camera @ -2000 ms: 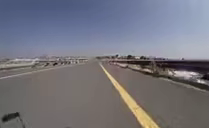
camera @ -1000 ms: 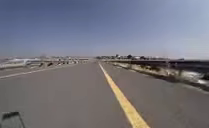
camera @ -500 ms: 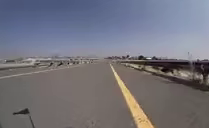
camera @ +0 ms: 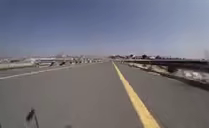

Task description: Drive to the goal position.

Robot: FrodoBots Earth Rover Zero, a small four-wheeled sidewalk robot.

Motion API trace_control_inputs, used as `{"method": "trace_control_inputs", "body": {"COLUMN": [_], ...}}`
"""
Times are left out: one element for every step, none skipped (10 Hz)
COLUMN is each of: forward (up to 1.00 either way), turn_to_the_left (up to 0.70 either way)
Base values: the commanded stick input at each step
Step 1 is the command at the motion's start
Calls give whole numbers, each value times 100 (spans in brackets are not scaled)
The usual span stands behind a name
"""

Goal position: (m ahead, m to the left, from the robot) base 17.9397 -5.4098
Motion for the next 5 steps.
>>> {"method": "trace_control_inputs", "body": {"forward": [100,100,100,100,100], "turn_to_the_left": [0,0,0,0,0]}}
